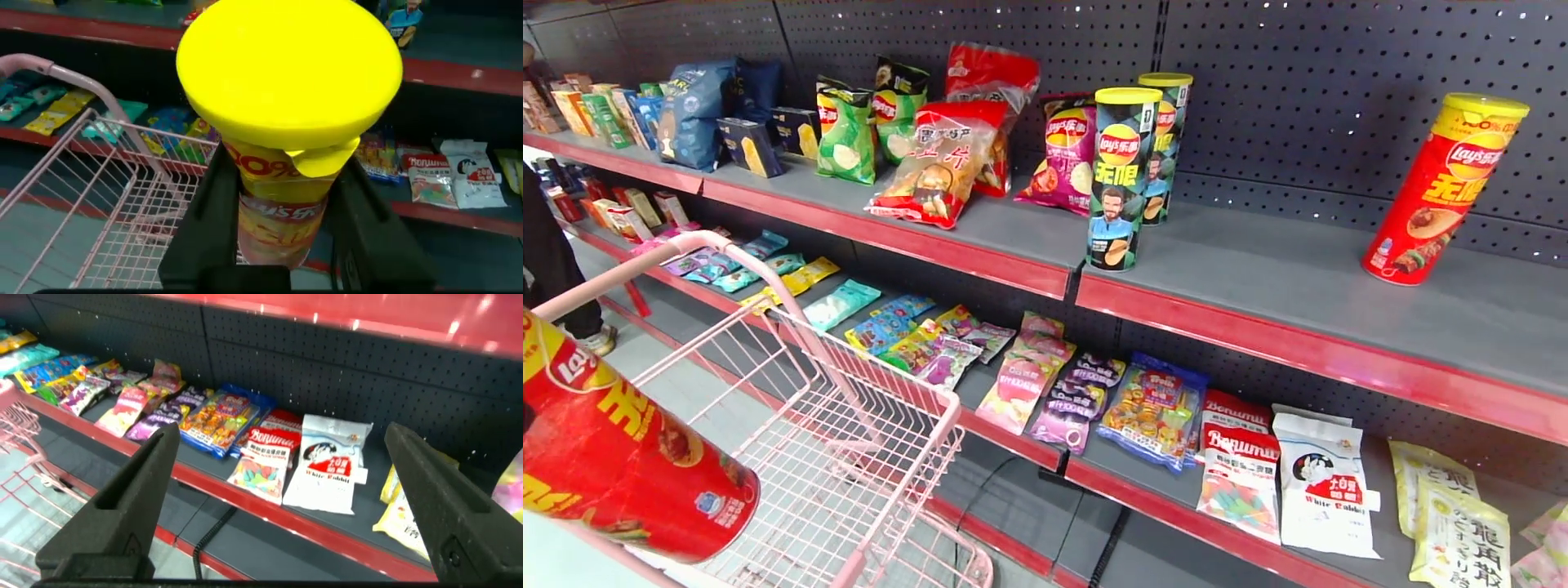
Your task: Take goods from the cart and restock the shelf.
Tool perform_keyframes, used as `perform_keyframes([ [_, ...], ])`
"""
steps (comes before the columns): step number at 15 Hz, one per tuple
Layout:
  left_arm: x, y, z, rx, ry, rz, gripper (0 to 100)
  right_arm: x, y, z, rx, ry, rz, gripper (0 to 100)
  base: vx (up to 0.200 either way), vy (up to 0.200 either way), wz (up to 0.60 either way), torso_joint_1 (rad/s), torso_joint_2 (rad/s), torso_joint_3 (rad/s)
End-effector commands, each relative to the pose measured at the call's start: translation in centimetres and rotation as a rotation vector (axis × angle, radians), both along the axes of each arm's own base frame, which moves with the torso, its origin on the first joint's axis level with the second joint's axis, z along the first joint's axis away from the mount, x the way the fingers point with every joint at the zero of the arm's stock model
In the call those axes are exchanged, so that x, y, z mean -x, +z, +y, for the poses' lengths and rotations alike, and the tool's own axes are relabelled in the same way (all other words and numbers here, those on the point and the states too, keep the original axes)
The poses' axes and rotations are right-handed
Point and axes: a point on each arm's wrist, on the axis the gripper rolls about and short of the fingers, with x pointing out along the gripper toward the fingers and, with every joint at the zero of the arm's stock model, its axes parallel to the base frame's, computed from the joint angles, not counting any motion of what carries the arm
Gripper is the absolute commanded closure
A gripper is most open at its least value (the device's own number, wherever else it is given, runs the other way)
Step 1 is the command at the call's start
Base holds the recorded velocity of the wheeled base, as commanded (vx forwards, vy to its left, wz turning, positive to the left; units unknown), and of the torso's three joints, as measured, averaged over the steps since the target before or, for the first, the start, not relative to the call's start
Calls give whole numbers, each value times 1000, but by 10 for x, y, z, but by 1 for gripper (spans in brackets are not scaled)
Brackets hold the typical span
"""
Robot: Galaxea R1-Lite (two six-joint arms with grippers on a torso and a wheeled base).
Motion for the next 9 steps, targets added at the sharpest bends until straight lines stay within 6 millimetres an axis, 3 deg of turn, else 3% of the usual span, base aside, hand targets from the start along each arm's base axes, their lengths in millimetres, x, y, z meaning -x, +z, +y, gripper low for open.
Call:
perform_keyframes([
  [1,4,-1,0,-2,-1,-13,100,0,0,0,0,-1,1,0,0,0,0,217,-554,-344],
  [7,5,0,0,-38,12,-27,100,0,0,0,0,1,1,0,0,0,0,227,-562,-339],
  [8,8,0,2,-87,107,-47,100,0,0,0,2,1,1,0,0,0,-600,183,-427,-242],
  [9,8,0,1,-89,87,-49,100,0,0,0,0,1,1,0,0,0,-600,85,-237,-124],
])
